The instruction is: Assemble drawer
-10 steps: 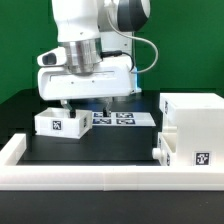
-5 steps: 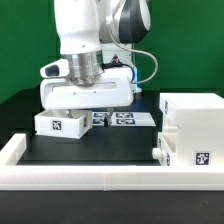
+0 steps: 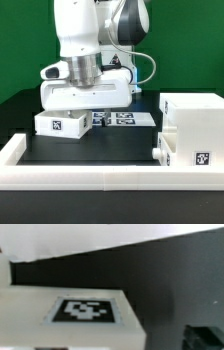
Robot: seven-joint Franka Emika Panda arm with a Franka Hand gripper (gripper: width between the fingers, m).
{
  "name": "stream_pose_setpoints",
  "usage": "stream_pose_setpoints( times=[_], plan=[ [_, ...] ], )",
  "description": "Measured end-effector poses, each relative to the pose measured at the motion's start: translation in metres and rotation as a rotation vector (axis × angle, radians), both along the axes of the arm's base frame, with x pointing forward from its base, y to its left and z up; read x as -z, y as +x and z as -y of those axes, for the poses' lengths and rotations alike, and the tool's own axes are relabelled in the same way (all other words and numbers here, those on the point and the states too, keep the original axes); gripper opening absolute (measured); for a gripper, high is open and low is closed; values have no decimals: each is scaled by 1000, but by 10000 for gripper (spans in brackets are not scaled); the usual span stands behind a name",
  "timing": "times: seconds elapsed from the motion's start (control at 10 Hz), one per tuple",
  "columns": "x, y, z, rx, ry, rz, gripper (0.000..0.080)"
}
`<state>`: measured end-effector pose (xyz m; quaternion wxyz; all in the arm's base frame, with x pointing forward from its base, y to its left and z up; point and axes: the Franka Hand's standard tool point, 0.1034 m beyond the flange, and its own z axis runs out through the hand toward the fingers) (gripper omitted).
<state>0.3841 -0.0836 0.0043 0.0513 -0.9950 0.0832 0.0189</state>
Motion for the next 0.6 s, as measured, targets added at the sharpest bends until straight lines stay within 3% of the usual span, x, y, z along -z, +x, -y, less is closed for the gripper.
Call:
stream_pose_setpoints(
  times=[0.2, 0.3, 0.6],
  plan=[
    [0, 1, -1, -7, 0, 1, 246],
    [0, 2, -2, -10, 0, 2, 67],
    [-4, 6, -2, -14, -4, 12, 47]
  ],
)
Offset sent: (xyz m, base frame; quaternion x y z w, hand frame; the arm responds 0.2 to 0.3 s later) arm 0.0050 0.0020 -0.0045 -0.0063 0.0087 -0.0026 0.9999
